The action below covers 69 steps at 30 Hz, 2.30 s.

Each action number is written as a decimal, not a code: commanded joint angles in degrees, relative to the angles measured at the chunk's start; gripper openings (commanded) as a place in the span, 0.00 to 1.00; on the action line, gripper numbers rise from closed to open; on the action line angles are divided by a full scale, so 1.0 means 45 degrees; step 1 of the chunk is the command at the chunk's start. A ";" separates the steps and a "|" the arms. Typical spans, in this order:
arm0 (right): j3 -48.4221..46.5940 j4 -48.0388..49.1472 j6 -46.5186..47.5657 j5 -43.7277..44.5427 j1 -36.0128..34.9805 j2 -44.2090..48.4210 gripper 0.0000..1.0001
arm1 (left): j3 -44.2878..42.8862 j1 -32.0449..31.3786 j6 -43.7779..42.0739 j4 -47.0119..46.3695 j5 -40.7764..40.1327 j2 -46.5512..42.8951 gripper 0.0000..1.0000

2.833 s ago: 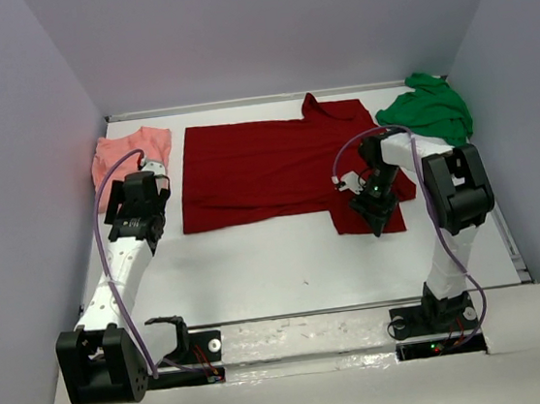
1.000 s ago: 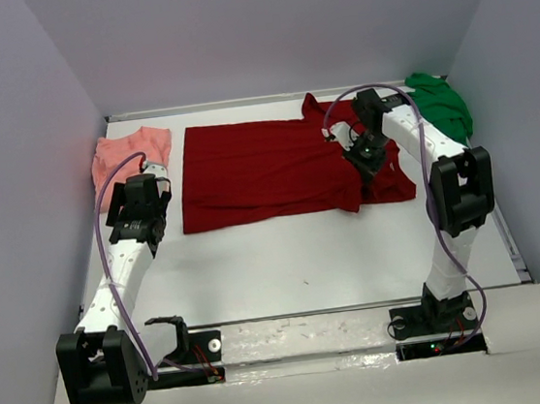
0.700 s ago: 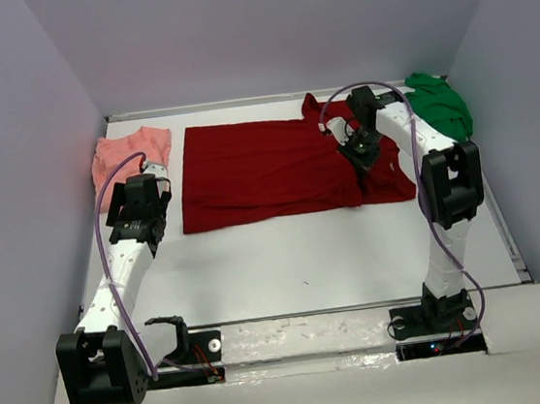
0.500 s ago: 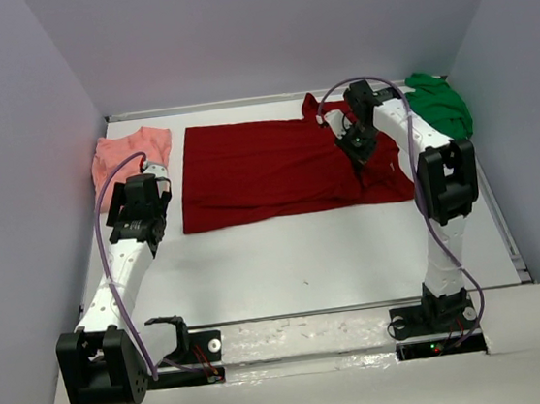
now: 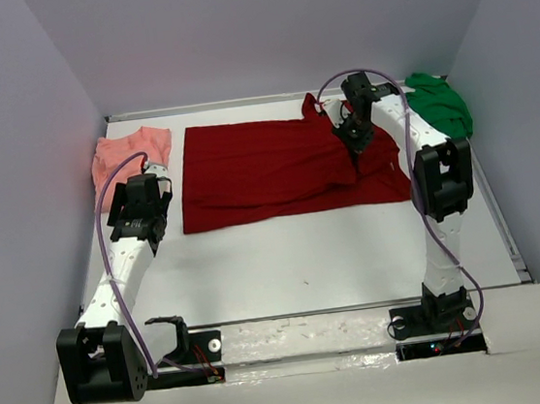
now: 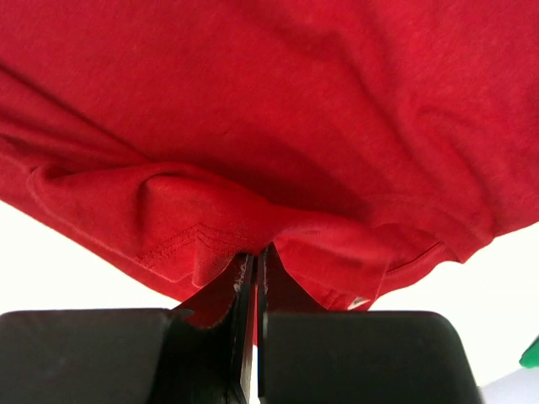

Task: Fold and stack the t-shirts
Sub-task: Fold the tshirt

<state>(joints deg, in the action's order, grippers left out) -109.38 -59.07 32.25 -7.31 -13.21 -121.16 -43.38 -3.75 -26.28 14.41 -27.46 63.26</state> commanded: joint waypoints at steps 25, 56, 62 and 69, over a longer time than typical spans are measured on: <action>-0.3133 0.0997 -0.0409 0.0394 -0.0150 -0.2273 0.00 | -0.0010 -0.0105 -0.0039 -0.0274 -0.0128 0.0452 0.85; -0.4208 0.1837 -0.0331 0.0961 -0.0150 -0.3504 0.86 | 0.0147 -0.0085 0.0001 -0.0215 -0.0206 0.0668 0.85; -0.4384 0.1915 -0.0292 0.1136 -0.0150 -0.3563 0.89 | 0.0147 -0.0105 -0.0019 -0.0215 -0.0206 0.0648 0.85; -0.4891 0.2774 -0.0448 0.2383 -0.0150 -0.3738 0.95 | 0.0186 -0.0105 0.0020 -0.0195 -0.0128 0.0648 0.86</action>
<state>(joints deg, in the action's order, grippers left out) -127.83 -51.55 31.03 -1.15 -13.23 -137.38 -43.09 -4.05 -26.30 14.39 -27.88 66.65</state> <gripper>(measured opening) 0.939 0.855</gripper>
